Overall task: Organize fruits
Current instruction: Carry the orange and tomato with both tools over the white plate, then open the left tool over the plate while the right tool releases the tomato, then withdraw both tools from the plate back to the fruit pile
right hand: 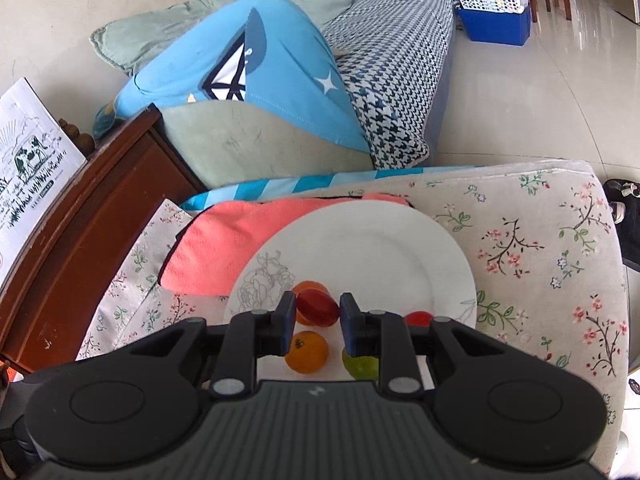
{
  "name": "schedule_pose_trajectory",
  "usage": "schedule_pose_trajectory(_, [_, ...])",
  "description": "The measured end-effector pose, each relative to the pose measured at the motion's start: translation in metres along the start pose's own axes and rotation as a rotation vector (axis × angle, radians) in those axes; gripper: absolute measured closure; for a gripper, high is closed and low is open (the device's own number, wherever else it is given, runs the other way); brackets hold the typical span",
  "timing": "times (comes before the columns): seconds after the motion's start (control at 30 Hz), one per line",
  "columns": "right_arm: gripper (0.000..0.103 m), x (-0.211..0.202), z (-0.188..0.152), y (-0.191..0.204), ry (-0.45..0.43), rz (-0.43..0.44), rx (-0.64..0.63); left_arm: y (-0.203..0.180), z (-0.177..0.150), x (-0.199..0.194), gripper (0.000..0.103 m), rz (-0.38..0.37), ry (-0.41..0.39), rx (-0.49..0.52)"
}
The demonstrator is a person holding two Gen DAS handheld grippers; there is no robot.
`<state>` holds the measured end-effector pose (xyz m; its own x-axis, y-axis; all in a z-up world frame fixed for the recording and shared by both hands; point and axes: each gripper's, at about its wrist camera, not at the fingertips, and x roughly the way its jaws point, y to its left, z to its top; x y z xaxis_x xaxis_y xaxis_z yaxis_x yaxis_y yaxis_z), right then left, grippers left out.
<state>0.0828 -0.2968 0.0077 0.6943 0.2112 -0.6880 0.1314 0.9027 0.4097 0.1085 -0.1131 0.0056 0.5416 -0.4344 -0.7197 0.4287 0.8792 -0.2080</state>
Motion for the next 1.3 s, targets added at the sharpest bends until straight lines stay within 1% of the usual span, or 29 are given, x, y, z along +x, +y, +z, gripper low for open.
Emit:
schedule_pose_trajectory(0.27, [0.079,0.011,-0.003,-0.001,0.012,-0.041,-0.014,-0.002,-0.003,0.009,0.077,0.014,0.03,0.002])
schedule_pose_trajectory(0.4, [0.079,0.015,-0.003,-0.002,0.017,-0.057,-0.014,-0.004,-0.003,0.01,0.076,0.027,0.027,0.001])
schedule_pose_trajectory(0.5, [0.076,0.016,-0.004,-0.002,0.016,-0.07,-0.019,-0.005,-0.001,0.008,0.074,0.028,0.021,0.003])
schedule_pose_trajectory(0.53, [0.076,0.016,-0.004,-0.002,0.013,-0.071,-0.015,-0.006,-0.001,0.007,0.071,0.031,0.018,0.003])
schedule_pose_trajectory(0.6, [0.075,0.016,-0.003,-0.002,0.016,-0.069,-0.01,-0.006,0.0,0.004,0.055,0.041,0.001,0.001])
schedule_pose_trajectory(0.63, [0.075,0.015,-0.003,-0.002,0.017,-0.069,-0.01,-0.006,0.001,0.002,0.051,0.047,-0.008,0.001])
schedule_pose_trajectory(0.7, [0.072,0.014,-0.002,0.0,0.013,-0.074,-0.021,-0.006,0.003,-0.004,0.037,0.057,-0.025,0.0])
schedule_pose_trajectory(0.77, [0.07,0.011,-0.002,0.002,0.002,-0.083,-0.036,-0.005,0.005,-0.009,0.028,0.076,-0.033,0.001])
schedule_pose_trajectory(0.8, [0.068,0.01,-0.002,0.004,-0.003,-0.088,-0.041,-0.004,0.006,-0.011,0.026,0.085,-0.038,0.003])
schedule_pose_trajectory(0.93, [0.064,0.006,-0.002,0.008,-0.017,-0.104,-0.056,-0.001,0.007,-0.017,0.023,0.105,-0.043,0.002])
schedule_pose_trajectory(1.13, [0.058,0.003,-0.003,0.013,-0.017,-0.121,-0.077,0.009,0.006,-0.024,0.023,0.151,-0.013,-0.015])
schedule_pose_trajectory(1.23, [0.052,0.0,-0.005,0.018,-0.02,-0.143,-0.097,0.014,0.005,-0.033,0.023,0.155,-0.014,-0.033])
schedule_pose_trajectory(1.3, [0.046,-0.002,-0.007,0.021,-0.02,-0.157,-0.104,0.016,0.004,-0.042,0.022,0.154,-0.022,-0.046])
